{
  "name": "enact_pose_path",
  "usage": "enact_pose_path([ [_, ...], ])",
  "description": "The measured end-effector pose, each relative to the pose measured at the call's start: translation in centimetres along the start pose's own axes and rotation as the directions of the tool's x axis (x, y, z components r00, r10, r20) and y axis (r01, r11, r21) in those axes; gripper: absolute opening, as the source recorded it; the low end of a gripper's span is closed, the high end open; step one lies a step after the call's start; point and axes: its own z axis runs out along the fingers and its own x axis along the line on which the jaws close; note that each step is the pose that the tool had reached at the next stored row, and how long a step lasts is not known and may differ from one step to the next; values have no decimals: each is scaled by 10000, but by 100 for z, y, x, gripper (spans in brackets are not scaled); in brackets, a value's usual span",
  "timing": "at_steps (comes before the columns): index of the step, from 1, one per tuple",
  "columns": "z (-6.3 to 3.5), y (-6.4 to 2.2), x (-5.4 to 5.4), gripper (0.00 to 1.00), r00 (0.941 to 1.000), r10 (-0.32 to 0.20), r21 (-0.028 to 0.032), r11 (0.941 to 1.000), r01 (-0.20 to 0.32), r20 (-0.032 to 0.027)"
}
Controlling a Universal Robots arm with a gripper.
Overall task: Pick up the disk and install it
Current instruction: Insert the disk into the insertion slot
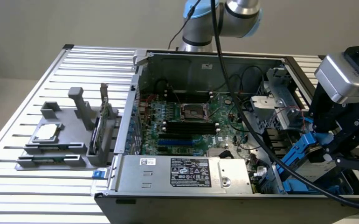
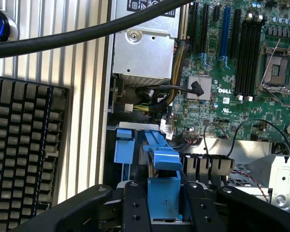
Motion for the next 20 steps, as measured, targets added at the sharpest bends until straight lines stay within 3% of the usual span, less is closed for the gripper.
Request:
enact_pose_path([
  [20,0,0,0,32,10000,0,0,10000,0,0],
])
